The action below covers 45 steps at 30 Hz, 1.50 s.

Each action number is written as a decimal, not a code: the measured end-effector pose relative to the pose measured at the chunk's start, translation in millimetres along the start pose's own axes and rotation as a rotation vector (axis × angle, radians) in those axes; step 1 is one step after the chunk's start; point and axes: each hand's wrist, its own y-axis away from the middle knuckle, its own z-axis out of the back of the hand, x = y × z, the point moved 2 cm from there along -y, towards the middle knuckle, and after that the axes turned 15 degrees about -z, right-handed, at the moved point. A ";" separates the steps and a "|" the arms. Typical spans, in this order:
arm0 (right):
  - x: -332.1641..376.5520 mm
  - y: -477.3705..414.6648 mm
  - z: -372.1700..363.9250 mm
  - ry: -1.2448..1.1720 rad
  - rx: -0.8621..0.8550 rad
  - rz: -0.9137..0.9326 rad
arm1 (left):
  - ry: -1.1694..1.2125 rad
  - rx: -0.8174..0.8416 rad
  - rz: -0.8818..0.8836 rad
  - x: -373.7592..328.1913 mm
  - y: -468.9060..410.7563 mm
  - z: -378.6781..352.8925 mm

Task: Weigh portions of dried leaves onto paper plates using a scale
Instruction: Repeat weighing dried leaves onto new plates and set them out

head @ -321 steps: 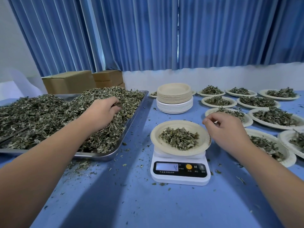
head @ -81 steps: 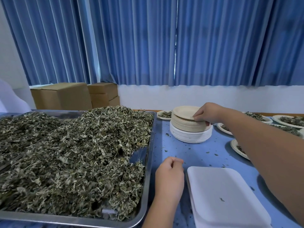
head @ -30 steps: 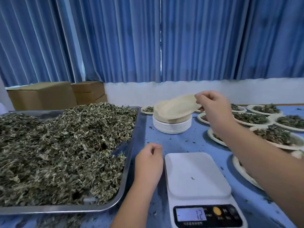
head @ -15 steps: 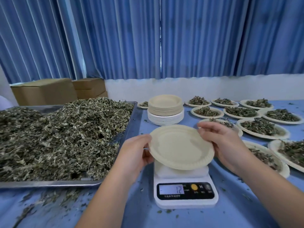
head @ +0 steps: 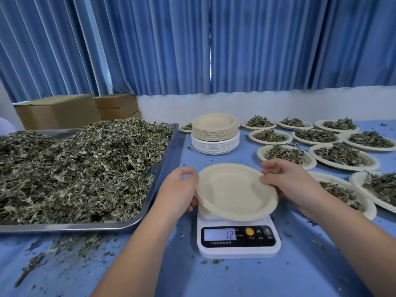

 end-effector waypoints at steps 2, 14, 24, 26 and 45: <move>-0.6 0.2 0.0 0.021 -0.009 0.005 | -0.122 -0.001 -0.026 1.4 0.7 1.0; 9.6 11.2 3.8 0.155 -0.233 0.093 | -0.341 0.049 0.001 10.7 0.3 4.0; 12.1 18.1 2.7 0.209 -0.278 0.154 | -0.364 0.040 0.021 10.9 0.3 5.1; 12.5 19.2 2.4 0.203 -0.285 0.167 | -0.367 0.037 0.015 11.3 0.7 5.0; 16.5 21.2 6.2 0.270 -0.301 0.265 | -0.447 -0.321 -0.289 -14.2 6.2 68.9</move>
